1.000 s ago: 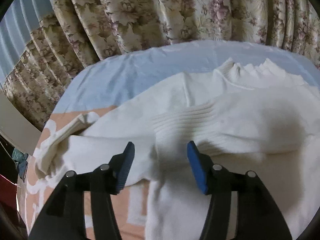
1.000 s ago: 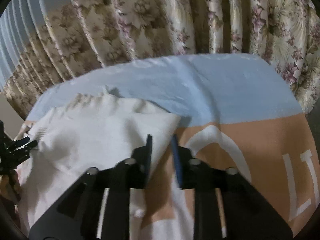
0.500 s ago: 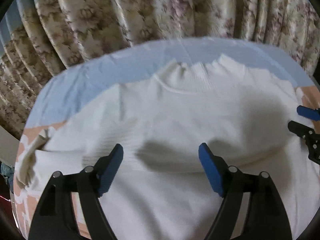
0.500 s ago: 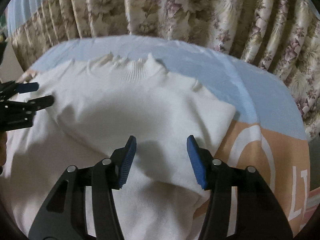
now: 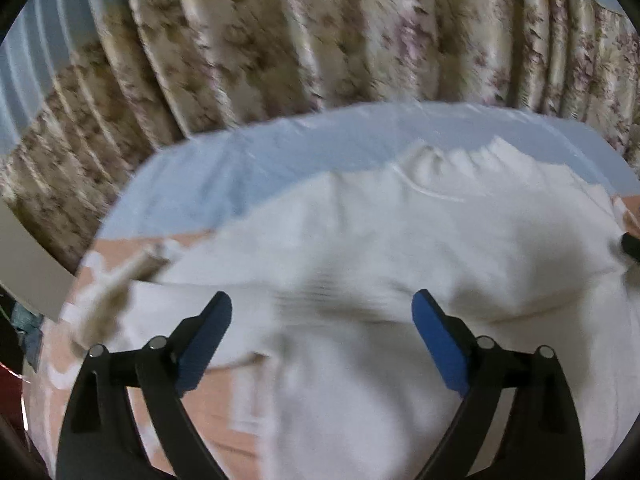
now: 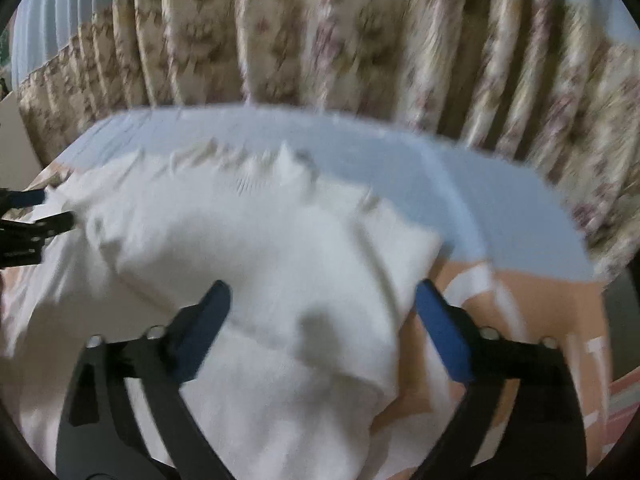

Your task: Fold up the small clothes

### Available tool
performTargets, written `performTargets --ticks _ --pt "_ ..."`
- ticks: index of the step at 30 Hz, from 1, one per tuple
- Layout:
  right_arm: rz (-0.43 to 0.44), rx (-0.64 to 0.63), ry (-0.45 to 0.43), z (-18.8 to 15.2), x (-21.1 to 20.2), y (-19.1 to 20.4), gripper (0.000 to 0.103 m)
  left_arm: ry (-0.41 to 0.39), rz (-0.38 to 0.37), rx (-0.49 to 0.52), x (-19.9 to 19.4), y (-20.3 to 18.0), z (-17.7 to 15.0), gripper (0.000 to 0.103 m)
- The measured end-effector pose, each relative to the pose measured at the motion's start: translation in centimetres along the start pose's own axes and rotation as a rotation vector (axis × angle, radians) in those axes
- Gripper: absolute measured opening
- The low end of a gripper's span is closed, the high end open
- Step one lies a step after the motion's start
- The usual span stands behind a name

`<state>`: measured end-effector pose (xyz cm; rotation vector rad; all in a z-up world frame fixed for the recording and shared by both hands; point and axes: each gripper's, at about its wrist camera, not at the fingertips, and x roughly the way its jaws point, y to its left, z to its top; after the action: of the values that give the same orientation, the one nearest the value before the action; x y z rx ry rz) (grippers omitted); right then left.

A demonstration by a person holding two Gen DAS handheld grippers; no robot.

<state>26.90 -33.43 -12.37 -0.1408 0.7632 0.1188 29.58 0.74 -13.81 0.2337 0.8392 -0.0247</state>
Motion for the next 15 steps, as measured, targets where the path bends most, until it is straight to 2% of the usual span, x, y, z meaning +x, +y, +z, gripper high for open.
performTargets --ticks 4,7,12,15 --pt "0.013 0.051 0.016 1.0 0.6 -0.3 0.100 -0.020 0.070 -0.010 0.2 3.5 0.4 0.093" --pt "-0.014 0.040 0.042 1.4 1.1 0.2 0.100 -0.029 0.108 0.006 1.0 6.7 0.5 0.093" --pt "0.004 0.033 0.052 1.3 1.5 0.9 0.100 -0.005 0.182 0.059 3.0 11.2 -0.2 0.093" --pt "0.011 0.039 0.066 1.5 2.0 1.3 0.100 0.019 0.190 0.078 4.2 13.3 -0.8 0.092"
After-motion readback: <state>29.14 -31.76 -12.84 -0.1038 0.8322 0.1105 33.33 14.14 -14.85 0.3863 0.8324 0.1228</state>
